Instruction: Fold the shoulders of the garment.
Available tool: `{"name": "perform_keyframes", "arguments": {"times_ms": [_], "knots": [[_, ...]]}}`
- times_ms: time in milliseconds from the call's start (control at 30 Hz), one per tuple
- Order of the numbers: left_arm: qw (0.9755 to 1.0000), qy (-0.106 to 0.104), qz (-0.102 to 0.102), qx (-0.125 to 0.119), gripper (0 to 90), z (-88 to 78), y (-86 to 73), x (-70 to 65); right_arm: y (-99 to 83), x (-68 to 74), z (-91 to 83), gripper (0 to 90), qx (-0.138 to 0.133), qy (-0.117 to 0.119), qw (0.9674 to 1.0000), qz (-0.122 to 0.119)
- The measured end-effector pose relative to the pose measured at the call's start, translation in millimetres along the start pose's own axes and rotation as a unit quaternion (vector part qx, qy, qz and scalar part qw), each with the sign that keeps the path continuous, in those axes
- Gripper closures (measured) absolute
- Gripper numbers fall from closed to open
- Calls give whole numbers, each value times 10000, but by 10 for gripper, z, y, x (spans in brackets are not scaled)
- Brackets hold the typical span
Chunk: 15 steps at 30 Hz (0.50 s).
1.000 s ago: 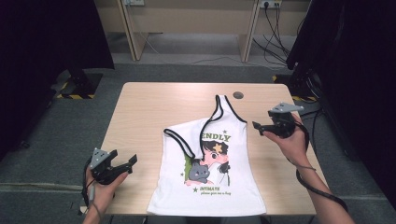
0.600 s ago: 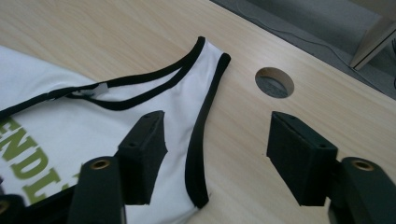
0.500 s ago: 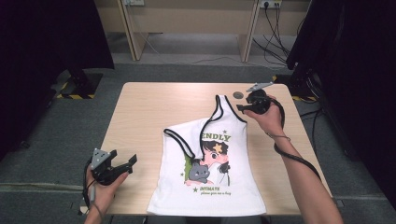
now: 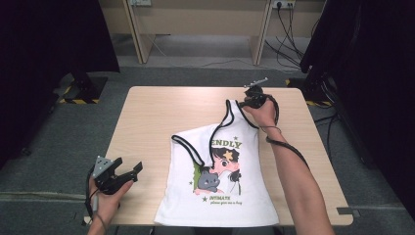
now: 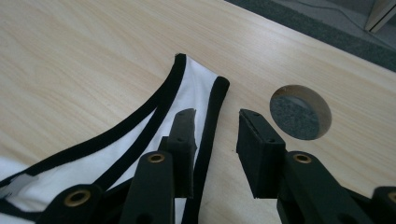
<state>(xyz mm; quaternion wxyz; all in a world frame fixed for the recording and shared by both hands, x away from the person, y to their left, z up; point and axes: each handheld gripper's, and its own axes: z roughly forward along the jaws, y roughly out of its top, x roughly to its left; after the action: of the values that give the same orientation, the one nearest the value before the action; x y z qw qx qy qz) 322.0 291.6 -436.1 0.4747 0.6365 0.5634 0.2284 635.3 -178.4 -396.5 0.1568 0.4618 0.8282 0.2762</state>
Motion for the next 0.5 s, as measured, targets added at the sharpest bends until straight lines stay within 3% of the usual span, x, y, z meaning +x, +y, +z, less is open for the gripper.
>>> {"name": "perform_keyframes", "arguments": {"times_ms": [500], "knots": [[10000, -7, -16, 11, 152, 1, 1, 2, 74, -11, 264, 713, 105, 15, 9998, 181]]}}
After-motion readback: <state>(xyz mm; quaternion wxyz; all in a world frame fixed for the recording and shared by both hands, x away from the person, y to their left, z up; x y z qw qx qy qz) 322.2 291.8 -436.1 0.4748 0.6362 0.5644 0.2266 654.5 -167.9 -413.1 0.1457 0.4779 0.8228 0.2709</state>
